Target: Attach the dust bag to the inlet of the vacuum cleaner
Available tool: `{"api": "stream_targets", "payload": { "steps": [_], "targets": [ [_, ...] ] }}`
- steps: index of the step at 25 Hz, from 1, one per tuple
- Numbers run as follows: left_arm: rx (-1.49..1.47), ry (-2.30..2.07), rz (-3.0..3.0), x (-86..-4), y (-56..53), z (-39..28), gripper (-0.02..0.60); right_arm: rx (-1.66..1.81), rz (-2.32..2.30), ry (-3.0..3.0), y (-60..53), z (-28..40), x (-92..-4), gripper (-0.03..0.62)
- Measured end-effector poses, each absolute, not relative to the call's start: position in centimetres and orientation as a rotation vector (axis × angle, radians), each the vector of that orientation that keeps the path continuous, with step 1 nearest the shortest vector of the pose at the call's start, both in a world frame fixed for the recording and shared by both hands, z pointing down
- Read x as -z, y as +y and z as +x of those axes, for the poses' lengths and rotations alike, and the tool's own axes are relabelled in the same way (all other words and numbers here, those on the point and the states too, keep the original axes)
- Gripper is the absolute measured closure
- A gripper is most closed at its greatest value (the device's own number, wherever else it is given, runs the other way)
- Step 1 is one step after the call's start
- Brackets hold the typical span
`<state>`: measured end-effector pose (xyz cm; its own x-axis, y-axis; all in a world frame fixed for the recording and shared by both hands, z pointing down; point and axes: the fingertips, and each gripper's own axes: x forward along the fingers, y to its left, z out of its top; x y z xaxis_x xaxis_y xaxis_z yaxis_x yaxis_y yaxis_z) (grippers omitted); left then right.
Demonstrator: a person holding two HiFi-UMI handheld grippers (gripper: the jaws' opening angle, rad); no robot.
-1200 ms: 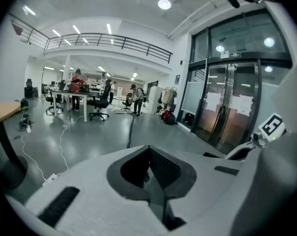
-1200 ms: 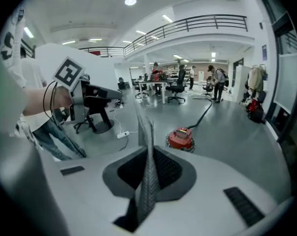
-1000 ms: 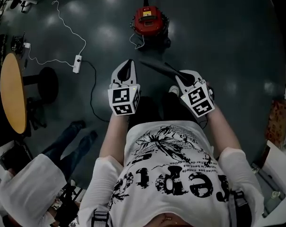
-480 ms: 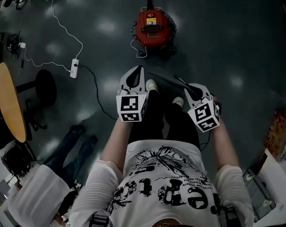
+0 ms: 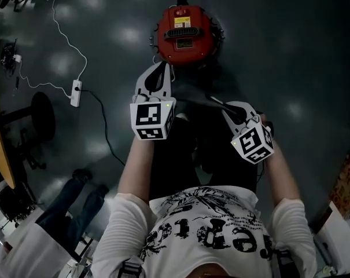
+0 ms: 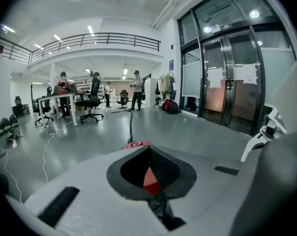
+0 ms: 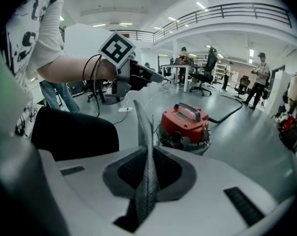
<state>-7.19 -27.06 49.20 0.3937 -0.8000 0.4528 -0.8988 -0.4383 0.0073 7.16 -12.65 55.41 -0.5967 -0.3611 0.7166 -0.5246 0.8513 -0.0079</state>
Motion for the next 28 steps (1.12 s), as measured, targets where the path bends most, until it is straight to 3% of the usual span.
{"api": "stream_targets", "payload": {
  "steps": [10,15,19,22,28],
  "targets": [
    [-0.448,-1.546,2.546,-59.1,-29.8,-9.4,0.575,-0.064,0.487,-2.399,-15.3,4.7,-66.2,0.569],
    [-0.589,-1.570,2.600,-61.7,-32.5,-10.0,0.555,-0.056,0.482,-2.392,-15.8,4.2,-67.4,0.569],
    [-0.823,-1.514,2.748,-62.0,-35.5,-8.7,0.455,-0.058,0.463,-2.387,-15.8,3.9,-67.6,0.569],
    [-1.003,-1.458,2.836,-62.9,-37.7,-7.6,0.420,-0.091,0.458,-2.394,-16.0,4.1,-67.7,0.569],
    [-1.195,-1.278,2.990,-63.9,-39.4,-5.5,0.411,-0.135,0.483,-2.398,-16.2,3.9,-67.7,0.569]
  ]
}}
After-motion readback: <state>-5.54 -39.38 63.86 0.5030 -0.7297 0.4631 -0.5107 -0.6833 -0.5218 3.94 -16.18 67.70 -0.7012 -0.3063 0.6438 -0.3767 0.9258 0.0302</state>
